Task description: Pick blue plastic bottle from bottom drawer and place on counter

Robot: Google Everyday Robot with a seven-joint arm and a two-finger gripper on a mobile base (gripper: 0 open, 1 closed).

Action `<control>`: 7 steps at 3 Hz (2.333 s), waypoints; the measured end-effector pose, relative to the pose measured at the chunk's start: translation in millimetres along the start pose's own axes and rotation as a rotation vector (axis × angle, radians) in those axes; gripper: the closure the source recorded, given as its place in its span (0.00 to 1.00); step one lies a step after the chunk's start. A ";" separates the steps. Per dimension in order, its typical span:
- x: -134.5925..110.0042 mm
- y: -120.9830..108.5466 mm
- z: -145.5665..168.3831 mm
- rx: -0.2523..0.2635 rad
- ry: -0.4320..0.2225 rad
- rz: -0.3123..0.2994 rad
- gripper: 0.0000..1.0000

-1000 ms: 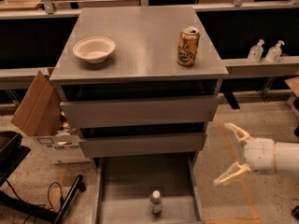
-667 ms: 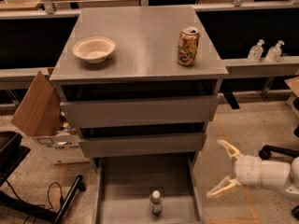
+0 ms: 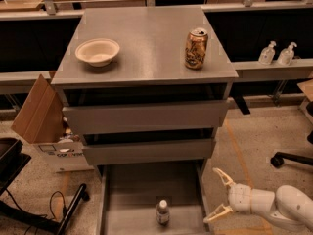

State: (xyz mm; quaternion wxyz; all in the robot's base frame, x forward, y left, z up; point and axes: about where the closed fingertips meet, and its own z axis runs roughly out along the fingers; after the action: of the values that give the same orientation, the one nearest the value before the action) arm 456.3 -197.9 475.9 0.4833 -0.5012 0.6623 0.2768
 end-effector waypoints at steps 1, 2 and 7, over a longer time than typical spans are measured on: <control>29.9 0.3 40.1 -0.039 -0.024 0.001 0.00; 34.1 1.3 45.0 -0.047 -0.023 0.008 0.00; 128.0 52.1 202.3 -0.326 -0.096 0.106 0.00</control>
Offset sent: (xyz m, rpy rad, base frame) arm 0.0120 0.0184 -0.0367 0.0170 0.0040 0.0340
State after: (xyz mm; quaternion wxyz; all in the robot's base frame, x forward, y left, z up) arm 477.2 -58.5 275.5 0.4116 -0.5235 0.6103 0.4291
